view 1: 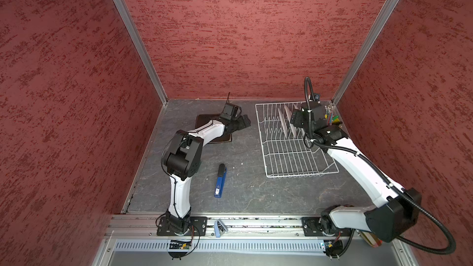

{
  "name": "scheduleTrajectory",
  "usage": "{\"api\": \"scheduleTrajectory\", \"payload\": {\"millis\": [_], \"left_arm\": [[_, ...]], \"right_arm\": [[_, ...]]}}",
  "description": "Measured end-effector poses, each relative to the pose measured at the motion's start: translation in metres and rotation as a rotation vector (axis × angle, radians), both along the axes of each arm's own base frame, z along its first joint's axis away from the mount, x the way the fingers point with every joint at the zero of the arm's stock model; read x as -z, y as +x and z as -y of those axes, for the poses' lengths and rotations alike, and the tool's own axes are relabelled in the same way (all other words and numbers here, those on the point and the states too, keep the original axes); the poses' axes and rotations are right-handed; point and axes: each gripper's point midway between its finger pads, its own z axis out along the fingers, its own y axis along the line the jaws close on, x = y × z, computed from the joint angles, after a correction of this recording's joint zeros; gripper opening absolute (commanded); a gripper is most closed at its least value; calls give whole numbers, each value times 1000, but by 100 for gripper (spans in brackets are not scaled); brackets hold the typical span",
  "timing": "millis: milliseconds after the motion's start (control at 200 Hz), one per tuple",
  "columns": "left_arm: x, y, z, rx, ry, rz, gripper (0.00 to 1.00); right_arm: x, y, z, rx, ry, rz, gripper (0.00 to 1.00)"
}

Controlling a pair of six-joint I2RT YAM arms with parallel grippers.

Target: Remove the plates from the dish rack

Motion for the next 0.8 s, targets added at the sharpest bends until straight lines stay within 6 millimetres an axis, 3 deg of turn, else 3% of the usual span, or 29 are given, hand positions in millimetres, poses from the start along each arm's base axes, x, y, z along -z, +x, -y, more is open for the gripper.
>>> {"api": "scheduleTrajectory", "payload": {"millis": [125, 296, 802], "left_arm": [[15, 6, -2, -5, 31, -25, 99], [31, 16, -6, -8, 96, -51, 99], [47, 16, -7, 10, 296, -109, 99]], "right_arm": [[-6, -2, 1, 0, 10, 22, 85], [1, -5, 2, 0, 3, 8, 86], [0, -7, 3, 3, 16, 22, 86]]}}
